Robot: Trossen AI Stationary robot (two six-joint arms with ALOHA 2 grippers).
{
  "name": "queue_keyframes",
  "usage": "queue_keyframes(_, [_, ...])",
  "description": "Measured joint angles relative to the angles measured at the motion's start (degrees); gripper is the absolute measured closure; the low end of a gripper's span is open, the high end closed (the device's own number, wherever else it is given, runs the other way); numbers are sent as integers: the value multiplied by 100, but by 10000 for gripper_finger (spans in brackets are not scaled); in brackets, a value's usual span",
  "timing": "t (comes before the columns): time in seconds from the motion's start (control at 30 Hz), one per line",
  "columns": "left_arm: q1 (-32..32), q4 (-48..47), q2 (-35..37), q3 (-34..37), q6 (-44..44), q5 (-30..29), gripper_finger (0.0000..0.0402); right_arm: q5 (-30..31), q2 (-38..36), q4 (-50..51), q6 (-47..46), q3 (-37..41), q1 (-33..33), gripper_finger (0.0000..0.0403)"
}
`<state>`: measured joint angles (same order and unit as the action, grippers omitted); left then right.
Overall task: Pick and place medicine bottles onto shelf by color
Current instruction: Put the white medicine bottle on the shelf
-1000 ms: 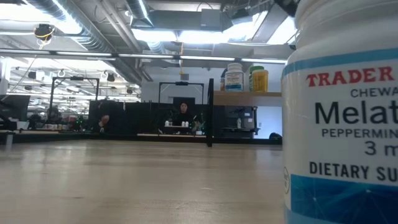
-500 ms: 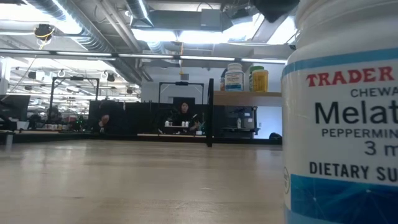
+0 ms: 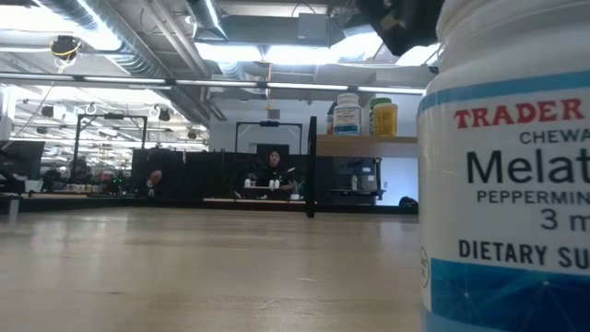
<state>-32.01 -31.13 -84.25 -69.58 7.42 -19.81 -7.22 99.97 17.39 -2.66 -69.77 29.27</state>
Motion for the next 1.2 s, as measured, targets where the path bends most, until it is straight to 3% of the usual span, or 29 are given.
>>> queue_keyframes(0.63, [59,51,-2,0,151,-43,209,105,396,-175,623,1,210,132])
queue_keyframes(0.8, [61,74,-2,0,151,-59,209,-207,494,-536,634,1,220,132])
queue_keyframes(1.2, [61,74,-2,0,151,-59,209,-249,568,-757,601,1,228,132])
